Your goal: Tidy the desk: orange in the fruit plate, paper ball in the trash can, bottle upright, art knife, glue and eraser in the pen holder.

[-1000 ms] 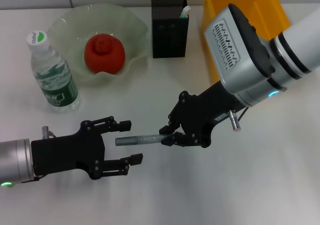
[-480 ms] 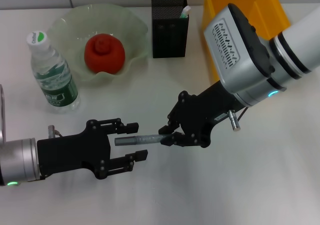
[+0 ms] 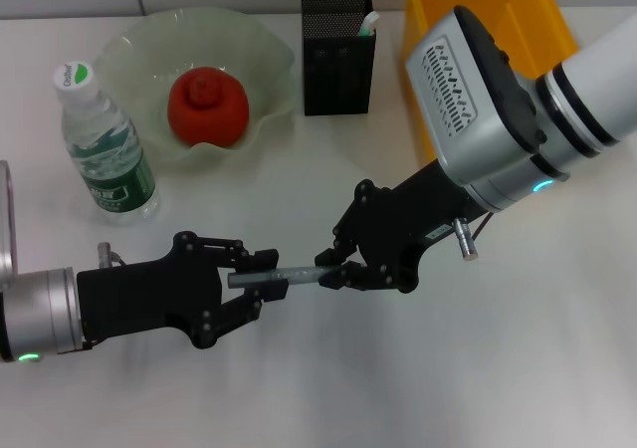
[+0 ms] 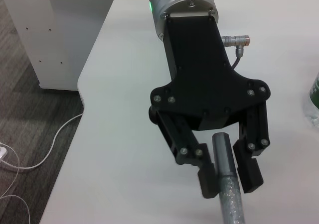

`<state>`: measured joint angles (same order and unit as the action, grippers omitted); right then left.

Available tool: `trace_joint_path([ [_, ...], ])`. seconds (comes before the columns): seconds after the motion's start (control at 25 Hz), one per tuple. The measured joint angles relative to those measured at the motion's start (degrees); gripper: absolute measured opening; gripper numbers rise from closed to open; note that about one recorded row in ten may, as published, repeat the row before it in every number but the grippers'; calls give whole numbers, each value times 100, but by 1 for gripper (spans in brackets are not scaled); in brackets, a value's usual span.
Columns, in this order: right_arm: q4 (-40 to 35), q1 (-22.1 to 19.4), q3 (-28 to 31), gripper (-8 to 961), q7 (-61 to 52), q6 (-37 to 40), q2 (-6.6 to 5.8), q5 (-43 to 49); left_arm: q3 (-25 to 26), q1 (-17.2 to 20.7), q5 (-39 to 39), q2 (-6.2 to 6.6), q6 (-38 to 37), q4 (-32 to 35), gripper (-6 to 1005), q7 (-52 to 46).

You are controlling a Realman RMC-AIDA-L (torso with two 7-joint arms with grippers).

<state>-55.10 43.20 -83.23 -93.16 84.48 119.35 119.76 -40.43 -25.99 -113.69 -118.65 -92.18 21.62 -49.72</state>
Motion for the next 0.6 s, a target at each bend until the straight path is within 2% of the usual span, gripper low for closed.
trace_joint_path([
  [0.12,-1,-9,1,131,-1,-16,0,0,-1,-23,-3,0,-1,-3,304,-25],
  [0.32,0,-15,33,131,7,-19,-1,0,1,-67,-22,3,0,-30,199,-70],
  [0.6,-1,-18,41,132,70,-20,0,-32,0,-113,-32,19,45,-88,196,-77],
])
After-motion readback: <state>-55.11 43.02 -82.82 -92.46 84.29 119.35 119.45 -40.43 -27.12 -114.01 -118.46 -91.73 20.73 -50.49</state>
